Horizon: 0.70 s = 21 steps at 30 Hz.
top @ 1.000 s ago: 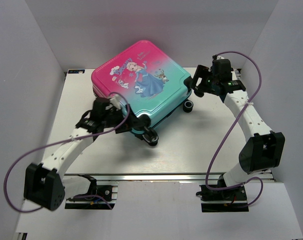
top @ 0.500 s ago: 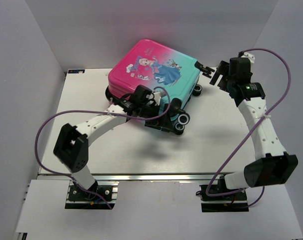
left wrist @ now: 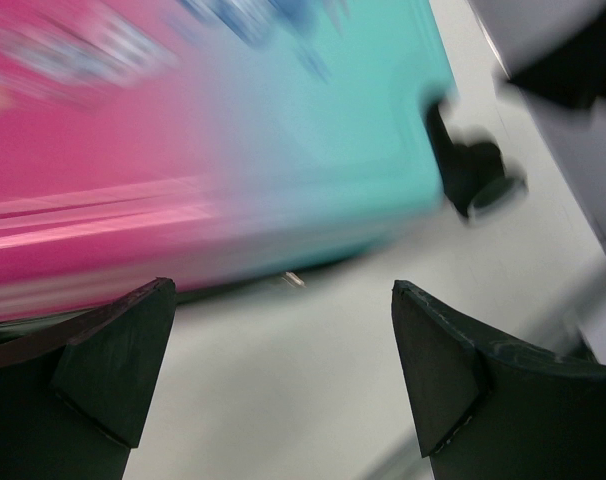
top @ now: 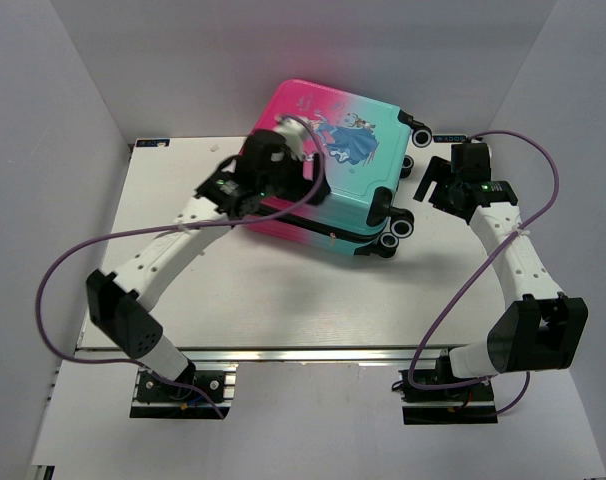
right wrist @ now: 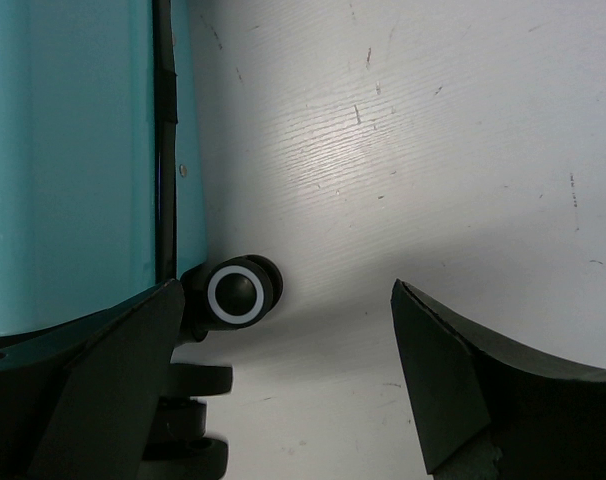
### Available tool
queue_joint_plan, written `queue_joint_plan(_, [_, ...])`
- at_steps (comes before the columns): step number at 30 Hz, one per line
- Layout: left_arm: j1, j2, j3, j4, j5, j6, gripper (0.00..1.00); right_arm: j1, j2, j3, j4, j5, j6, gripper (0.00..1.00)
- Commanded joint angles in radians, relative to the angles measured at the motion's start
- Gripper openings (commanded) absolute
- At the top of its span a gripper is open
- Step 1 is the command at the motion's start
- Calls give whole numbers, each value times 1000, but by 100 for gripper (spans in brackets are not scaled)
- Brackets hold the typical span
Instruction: Pack the luggage
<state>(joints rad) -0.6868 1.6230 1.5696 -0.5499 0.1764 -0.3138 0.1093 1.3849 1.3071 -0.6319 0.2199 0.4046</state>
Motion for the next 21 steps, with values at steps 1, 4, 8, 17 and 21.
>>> queue_joint_plan(1, [46, -115, 111, -36, -452, 31, 98, -10, 6, -9, 43, -60, -12, 89])
queue_joint_plan(4, [108, -63, 156, -68, -561, 32, 98, -17, 26, -17, 58, -59, -30, 89])
queue_joint_plan(8, [274, 61, 274, -107, -520, 9, 98, -25, 63, 1, 72, -50, -61, 89])
queue_joint_plan(17, [587, 331, 464, -105, -327, -85, 98, -54, 264, 171, 95, -83, -72, 89])
queue_joint_plan(21, [624, 512, 555, -120, -276, -94, 98, -68, 411, 288, 116, -80, -75, 89])
